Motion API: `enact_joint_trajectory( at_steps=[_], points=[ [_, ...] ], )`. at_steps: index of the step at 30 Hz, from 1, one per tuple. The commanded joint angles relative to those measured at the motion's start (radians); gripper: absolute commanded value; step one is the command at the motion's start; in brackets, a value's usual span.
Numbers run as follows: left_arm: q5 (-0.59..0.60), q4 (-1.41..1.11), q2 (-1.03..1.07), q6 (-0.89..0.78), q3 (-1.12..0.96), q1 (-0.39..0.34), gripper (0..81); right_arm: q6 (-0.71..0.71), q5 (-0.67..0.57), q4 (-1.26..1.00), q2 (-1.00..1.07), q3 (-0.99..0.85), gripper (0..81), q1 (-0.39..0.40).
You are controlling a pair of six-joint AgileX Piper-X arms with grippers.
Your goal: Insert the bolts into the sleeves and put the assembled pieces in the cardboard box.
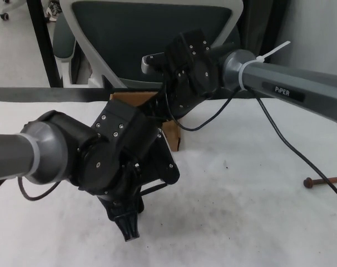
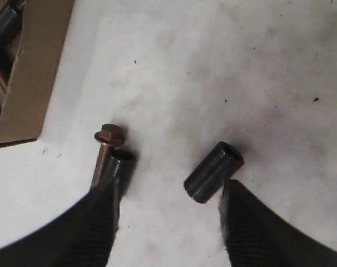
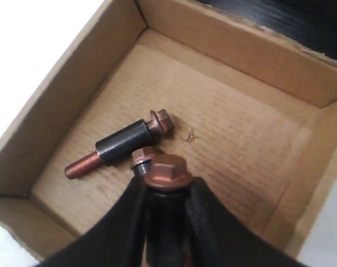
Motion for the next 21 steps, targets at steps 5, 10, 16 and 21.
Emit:
enact_joint_trajectory(
  at_steps=[5,10,16,21],
  points=[
    [0.039,0.046,0.0,0.218,-0.009,0.002,51.5,-0.006,-0.002,0.012,-0.009,-0.011,45.6,-0.007],
    [0.045,0.063,0.002,0.345,-0.009,0.004,51.5,-0.02,-0.008,0.068,-0.009,-0.011,44.4,-0.012],
    [0.066,0.089,0.052,0.373,-0.038,0.003,50.3,-0.073,-0.008,0.131,-0.012,-0.011,44.4,-0.014],
    [0.094,0.114,0.118,0.384,-0.087,0.003,49.7,-0.078,-0.008,0.174,-0.013,-0.011,44.4,-0.024]
  ],
)
